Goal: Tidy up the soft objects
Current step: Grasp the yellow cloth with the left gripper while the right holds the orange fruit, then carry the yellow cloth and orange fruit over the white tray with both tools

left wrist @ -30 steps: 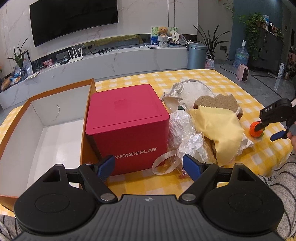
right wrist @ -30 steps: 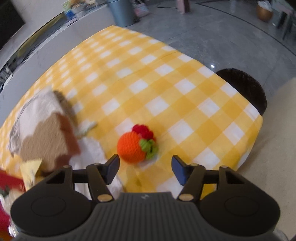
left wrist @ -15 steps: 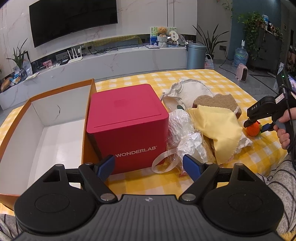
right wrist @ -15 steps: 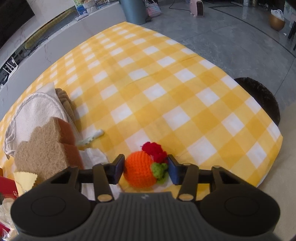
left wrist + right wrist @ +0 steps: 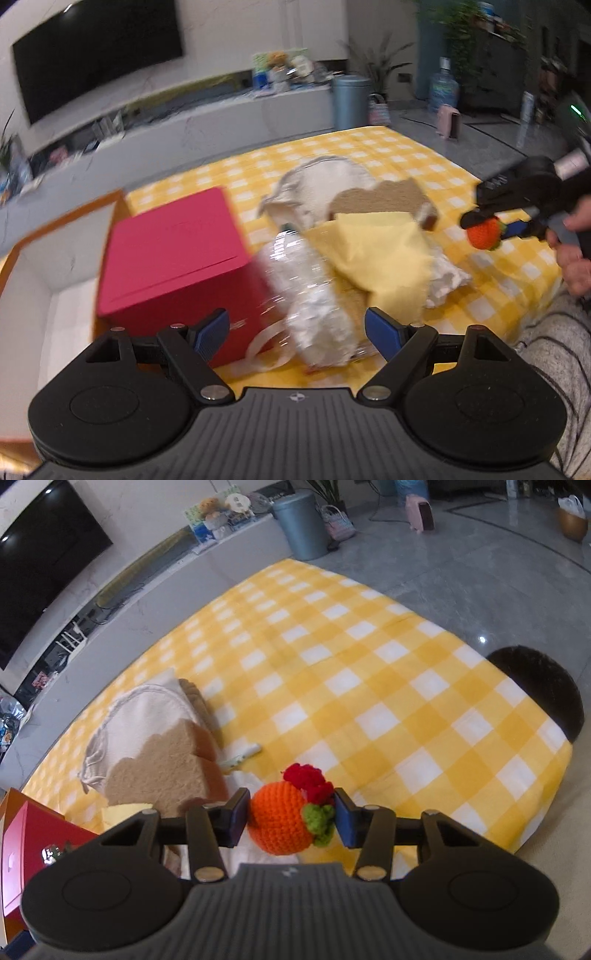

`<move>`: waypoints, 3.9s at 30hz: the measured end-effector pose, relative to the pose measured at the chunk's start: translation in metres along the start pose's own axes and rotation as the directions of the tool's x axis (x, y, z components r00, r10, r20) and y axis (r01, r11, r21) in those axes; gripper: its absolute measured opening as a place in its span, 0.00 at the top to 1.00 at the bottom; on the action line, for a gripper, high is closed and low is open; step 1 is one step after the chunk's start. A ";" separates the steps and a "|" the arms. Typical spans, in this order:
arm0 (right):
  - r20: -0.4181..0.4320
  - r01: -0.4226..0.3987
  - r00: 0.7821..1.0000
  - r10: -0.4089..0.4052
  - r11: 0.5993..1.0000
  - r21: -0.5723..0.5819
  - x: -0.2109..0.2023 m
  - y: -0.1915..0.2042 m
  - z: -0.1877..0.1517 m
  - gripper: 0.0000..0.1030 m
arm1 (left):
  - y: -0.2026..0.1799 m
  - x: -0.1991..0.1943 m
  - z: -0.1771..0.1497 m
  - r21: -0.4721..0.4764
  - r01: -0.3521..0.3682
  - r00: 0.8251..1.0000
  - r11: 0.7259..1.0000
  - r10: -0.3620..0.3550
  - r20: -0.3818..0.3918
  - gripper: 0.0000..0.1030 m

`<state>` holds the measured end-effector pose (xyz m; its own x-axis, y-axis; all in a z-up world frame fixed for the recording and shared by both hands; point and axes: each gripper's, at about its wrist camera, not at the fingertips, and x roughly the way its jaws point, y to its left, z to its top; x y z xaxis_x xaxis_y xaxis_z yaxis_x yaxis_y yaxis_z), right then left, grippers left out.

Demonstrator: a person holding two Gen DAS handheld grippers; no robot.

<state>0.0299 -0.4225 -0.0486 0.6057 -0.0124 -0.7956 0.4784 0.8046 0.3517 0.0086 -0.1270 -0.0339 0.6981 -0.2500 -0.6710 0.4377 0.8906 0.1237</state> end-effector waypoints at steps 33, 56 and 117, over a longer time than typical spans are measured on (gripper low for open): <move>-0.059 -0.063 0.996 0.063 0.998 0.003 0.012 0.000 0.002 0.53 | -0.024 0.003 0.014 0.035 0.281 0.955 0.959 -0.283 0.089 0.89; -0.066 -0.050 0.997 0.049 0.999 -0.013 0.013 0.003 0.002 0.53 | 0.026 -0.022 -0.018 -0.078 0.274 0.961 0.959 -0.271 0.052 0.89; 0.022 -0.221 0.975 0.223 0.973 -0.058 -0.027 0.006 -0.002 0.53 | 0.055 -0.025 0.028 -0.264 0.307 0.951 0.914 -0.284 0.123 0.99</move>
<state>0.0148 -0.4157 -0.0261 0.7107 0.1543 -0.6864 0.2947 0.8206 0.4896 0.0312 -0.0823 0.0105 0.6094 -0.5372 -0.5831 0.4648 0.8379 -0.2863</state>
